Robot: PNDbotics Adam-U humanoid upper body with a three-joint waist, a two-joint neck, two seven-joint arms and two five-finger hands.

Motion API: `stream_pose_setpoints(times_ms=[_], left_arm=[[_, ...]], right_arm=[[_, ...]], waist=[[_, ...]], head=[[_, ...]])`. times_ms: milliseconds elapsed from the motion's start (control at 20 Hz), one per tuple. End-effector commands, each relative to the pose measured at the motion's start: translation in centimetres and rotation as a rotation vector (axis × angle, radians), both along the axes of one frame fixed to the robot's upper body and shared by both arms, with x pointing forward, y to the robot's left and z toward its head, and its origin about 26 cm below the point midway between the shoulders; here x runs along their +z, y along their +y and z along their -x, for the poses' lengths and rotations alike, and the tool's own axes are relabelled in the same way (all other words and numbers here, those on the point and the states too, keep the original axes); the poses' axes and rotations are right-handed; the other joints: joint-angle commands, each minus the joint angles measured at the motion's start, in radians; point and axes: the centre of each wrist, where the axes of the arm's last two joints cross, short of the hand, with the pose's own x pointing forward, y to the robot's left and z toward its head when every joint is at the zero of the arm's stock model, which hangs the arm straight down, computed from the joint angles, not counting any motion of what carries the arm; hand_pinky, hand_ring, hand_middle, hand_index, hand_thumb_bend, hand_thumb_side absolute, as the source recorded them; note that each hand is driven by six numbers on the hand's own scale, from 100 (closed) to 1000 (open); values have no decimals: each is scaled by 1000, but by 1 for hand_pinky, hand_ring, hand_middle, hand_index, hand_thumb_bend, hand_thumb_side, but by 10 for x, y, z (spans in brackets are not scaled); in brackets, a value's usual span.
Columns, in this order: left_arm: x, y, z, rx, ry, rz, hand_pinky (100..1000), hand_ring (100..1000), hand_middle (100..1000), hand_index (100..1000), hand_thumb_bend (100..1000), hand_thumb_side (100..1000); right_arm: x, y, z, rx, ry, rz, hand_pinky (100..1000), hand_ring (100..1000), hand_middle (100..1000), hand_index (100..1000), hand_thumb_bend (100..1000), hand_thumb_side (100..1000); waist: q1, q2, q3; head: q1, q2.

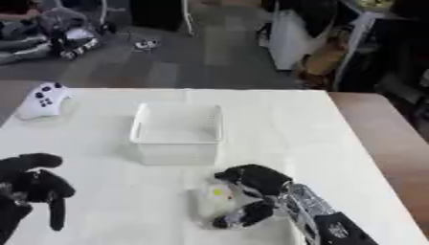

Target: Pick up objects on the table and place them in the box.

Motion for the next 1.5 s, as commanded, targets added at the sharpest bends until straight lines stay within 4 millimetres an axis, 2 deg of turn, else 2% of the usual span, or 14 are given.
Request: stream_pose_setpoints(times_ms=[50,350,700,750,1000,1200,1250,1300,1350,1400,1450,1500], left_arm=[[8,0,1,-14,-24,-7,396,735,868,924,451,960],[8,-1,1,-18,-25,-7,396,736,868,924,450,959],[8,-1,1,-19,-25,-7,397,736,868,924,450,959],[8,-1,1,-19,-24,-8,397,736,868,924,450,960],[8,-1,1,-18,-23,-10,396,736,868,924,449,961],[8,-1,1,-18,-23,-10,397,736,868,924,449,961],[8,-1,1,-18,-24,-10,397,736,868,924,449,960],[8,-1,1,-18,-24,-10,397,736,868,924,449,960],[8,-1,1,-18,-24,-10,397,736,868,924,449,961],[8,-1,1,-18,-24,-11,397,736,868,924,449,961],[8,-1,1,-18,-24,-11,397,736,869,924,449,961],[8,-1,1,-19,-24,-11,397,736,869,924,449,961]], right_arm=[[4,1,-6,-20,-18,7,839,813,835,991,702,1000],[2,5,-10,-29,-34,26,853,825,840,945,698,1000],[0,4,-11,-21,-39,85,886,853,867,959,690,1000],[1,4,-11,-6,-39,108,916,873,877,933,680,979],[6,3,-11,35,-52,197,940,892,887,914,686,916],[7,2,-12,46,-55,228,939,888,855,908,665,887],[7,2,-12,47,-55,234,933,873,807,895,647,869],[7,2,-12,48,-56,239,887,832,769,872,639,863],[7,2,-12,47,-62,240,772,774,736,846,629,864],[7,2,-12,48,-71,237,522,658,675,795,612,862],[9,3,-12,52,-91,218,242,541,604,668,588,866],[10,3,-11,56,-113,201,242,541,604,668,588,866]], waist=[[6,-10,2],[6,-11,4],[6,-12,4],[5,-11,4],[6,-11,3],[6,-11,3],[5,-12,3],[5,-12,3],[5,-12,3],[5,-12,4],[5,-12,3],[5,-11,3]], head=[[-27,-13],[-39,-15],[-37,-15],[-35,-15],[-32,-14],[-32,-13],[-32,-13],[-31,-14],[-31,-14],[-30,-14],[-30,-14],[-30,-14]])
